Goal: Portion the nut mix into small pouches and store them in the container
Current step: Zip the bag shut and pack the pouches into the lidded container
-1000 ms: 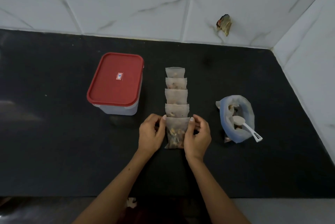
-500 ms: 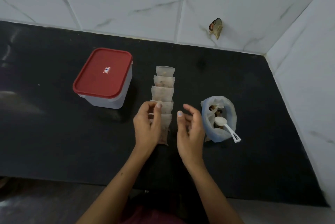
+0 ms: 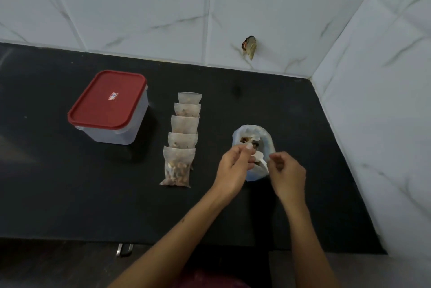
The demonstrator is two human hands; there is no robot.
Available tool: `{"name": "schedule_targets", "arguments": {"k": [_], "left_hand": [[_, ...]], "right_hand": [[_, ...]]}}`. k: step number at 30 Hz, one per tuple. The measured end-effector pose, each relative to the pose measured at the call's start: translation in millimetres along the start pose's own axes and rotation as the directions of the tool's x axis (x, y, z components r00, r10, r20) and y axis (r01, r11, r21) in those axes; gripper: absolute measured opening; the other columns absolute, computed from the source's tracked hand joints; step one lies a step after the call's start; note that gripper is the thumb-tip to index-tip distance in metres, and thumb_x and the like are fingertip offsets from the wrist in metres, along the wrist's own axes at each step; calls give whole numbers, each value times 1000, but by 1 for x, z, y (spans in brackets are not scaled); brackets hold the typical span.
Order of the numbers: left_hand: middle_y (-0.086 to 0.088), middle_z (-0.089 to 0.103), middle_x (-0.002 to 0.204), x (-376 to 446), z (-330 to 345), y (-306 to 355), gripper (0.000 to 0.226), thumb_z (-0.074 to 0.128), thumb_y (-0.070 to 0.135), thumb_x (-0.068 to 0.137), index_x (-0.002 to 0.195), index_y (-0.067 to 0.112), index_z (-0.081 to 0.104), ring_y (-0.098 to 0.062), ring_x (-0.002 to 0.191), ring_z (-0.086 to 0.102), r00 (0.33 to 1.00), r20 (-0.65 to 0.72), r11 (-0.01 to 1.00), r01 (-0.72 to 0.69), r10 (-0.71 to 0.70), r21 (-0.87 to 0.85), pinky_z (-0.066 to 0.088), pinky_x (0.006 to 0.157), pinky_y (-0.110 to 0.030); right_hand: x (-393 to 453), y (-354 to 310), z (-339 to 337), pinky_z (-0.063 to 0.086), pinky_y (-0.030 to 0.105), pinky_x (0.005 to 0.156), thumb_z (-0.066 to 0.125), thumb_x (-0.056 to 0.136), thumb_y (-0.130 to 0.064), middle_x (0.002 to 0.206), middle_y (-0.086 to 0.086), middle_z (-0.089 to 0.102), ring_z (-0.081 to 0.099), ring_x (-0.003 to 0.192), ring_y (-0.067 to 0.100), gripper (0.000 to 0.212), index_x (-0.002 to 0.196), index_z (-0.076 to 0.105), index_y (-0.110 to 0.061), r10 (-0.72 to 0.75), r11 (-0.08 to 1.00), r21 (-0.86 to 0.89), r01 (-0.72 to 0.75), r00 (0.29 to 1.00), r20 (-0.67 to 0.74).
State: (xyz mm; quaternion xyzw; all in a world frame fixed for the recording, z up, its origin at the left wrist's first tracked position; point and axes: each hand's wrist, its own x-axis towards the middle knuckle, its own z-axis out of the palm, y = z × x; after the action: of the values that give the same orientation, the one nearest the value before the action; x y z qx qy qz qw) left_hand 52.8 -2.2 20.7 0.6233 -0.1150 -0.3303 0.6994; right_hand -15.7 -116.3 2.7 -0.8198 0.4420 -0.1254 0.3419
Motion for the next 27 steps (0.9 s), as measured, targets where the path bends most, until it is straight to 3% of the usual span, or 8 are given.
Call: {"name": "schedule_targets", "arguments": {"k": [4,8,12,16,19,22,24,27], "left_hand": [[-4,65,97,-1,12,3,21,45,26,101,94,16,62,-14,95,63,999,34,999,34,-34,3,50,91,-27],[0,67,102,-3,16,4,21,45,28,100,94,20,63,-12,102,65,999,39,1000,27,-27,-3,52,92,-25],[2,68,95,-7,16,1,21,46,29,100,89,22,63,-8,92,67,1000,26,1000,13,-13,-2,53,85,-21],[5,69,93,-9,21,2,20,46,26,100,97,17,64,1,83,69,999,29,999,17,-16,-37,53,79,-15],[3,70,95,-7,25,4,24,46,30,100,92,17,65,-7,93,67,1000,15,1000,9,-9,-4,53,91,-27],[-1,65,95,-7,30,4,27,44,32,100,85,18,61,-15,98,62,999,36,1000,17,-17,16,49,97,-36],[0,61,92,-6,37,3,28,43,34,101,81,21,57,-13,94,59,996,75,999,35,-36,15,46,97,-35],[4,61,95,-2,51,-4,22,44,36,100,89,22,57,-11,96,59,986,133,995,101,-98,-12,48,92,-29]], "right_hand": [[-3,5,6,44,23,73,58,92,-26,101,-3,65,60,87,10,17,106,62,-19,42,992,-119,-37,999,32],[-6,9,6,45,23,72,61,90,-27,97,-4,66,61,86,10,15,103,64,-20,28,997,-71,-27,999,15],[-9,6,3,49,25,76,65,87,-24,97,-6,66,61,88,8,18,104,63,-20,85,996,-9,-85,996,4],[-11,9,-3,45,17,67,72,81,-24,82,-11,65,61,77,1,14,94,67,-20,126,979,169,-115,991,-55],[-14,7,-12,52,21,72,75,78,-19,80,-12,66,62,77,1,12,86,66,-23,133,937,338,-92,986,-101],[-16,3,-19,50,19,67,76,77,-15,81,-8,69,65,77,4,14,84,67,-23,168,857,508,-87,979,-116],[-15,4,-23,48,17,65,76,77,-11,80,-5,70,66,76,5,13,84,68,-19,221,783,615,-96,966,-131],[-14,13,-28,47,15,64,75,76,-8,79,-2,71,66,76,6,13,82,68,-18,298,700,705,-113,944,-143]]}}
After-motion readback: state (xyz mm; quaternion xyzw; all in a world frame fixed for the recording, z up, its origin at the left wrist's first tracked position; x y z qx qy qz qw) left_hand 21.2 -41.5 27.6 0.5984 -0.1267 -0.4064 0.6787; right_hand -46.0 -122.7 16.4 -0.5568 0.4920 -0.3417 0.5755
